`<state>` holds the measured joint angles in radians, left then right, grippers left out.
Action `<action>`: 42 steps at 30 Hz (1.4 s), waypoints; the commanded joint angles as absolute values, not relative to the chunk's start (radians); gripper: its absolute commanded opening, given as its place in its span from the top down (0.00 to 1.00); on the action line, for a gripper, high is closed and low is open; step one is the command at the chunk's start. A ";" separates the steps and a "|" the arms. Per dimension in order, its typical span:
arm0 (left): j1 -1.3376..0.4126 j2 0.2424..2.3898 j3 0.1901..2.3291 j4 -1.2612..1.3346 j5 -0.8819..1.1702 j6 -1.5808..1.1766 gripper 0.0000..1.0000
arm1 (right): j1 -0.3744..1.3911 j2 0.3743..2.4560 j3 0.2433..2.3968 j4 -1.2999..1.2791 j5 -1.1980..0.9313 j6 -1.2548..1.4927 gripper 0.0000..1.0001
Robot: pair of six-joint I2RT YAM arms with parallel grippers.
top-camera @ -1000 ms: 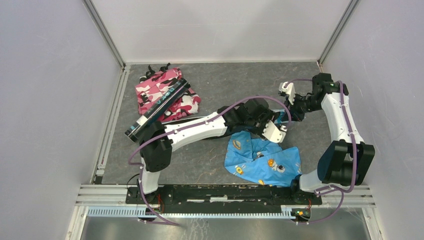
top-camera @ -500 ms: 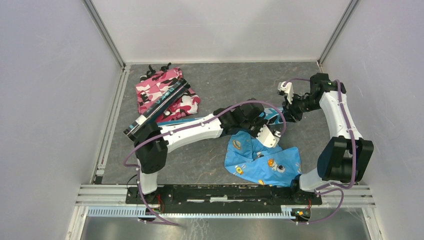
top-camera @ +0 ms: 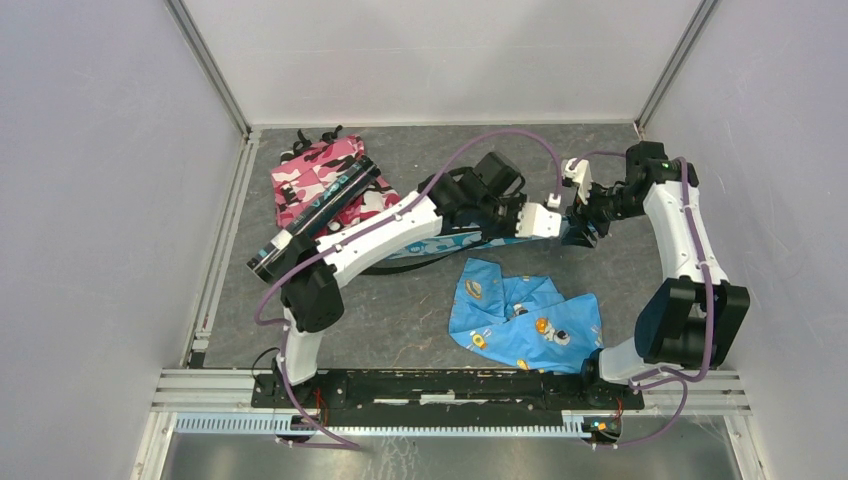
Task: Pack up the badminton gear
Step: Adjust the racket bag at the center of the board.
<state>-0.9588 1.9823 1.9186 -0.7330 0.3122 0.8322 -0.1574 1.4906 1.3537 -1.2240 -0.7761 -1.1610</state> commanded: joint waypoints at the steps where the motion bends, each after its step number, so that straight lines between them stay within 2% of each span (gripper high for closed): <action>1: -0.923 2.003 2.044 -0.814 0.452 0.657 0.98 | -0.152 1.432 1.373 -1.256 -0.806 -1.261 0.38; 3: -0.920 2.010 2.054 -0.820 0.474 0.635 0.98 | -0.150 1.428 1.377 -1.257 -0.819 -1.262 0.40; 10: -0.892 2.042 2.076 -0.835 0.586 0.540 0.97 | -0.123 1.422 1.372 -1.257 -0.849 -1.260 0.58; 13: -0.887 2.051 2.079 -0.834 0.629 0.512 0.93 | -0.106 1.427 1.364 -1.255 -0.871 -1.259 0.52; 15: -0.887 2.059 2.085 -0.834 0.645 0.495 0.91 | -0.096 1.429 1.361 -1.255 -0.889 -1.258 0.53; 18: -0.880 2.073 2.097 -0.826 0.656 0.456 0.86 | -0.089 1.437 1.364 -1.255 -0.909 -1.242 0.71; 21: -0.876 2.062 2.063 -0.768 0.639 0.394 0.73 | -0.089 1.447 1.371 -1.255 -0.921 -1.214 0.88; 23: -0.877 2.037 2.011 -0.686 0.609 0.364 0.58 | -0.089 1.452 1.377 -1.255 -0.933 -1.194 0.95; 25: -0.877 2.015 1.970 -0.641 0.581 0.358 0.49 | -0.089 1.457 1.383 -1.255 -0.946 -1.173 1.00; 33: -0.869 1.959 1.928 -0.599 0.554 0.376 0.37 | -0.090 1.460 1.392 -1.255 -0.933 -1.143 1.00; 37: -0.853 1.931 1.921 -0.579 0.549 0.362 0.34 | -0.089 1.464 1.392 -1.255 -0.927 -1.136 1.00; 42: -0.870 1.863 1.853 -0.482 0.395 0.335 0.27 | -0.089 1.474 1.401 -1.256 -0.942 -1.094 1.00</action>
<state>-0.8612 1.9682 1.8896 -0.5926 0.5144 0.3939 -0.0887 1.4563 1.3575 -1.2278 -0.8146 -1.1400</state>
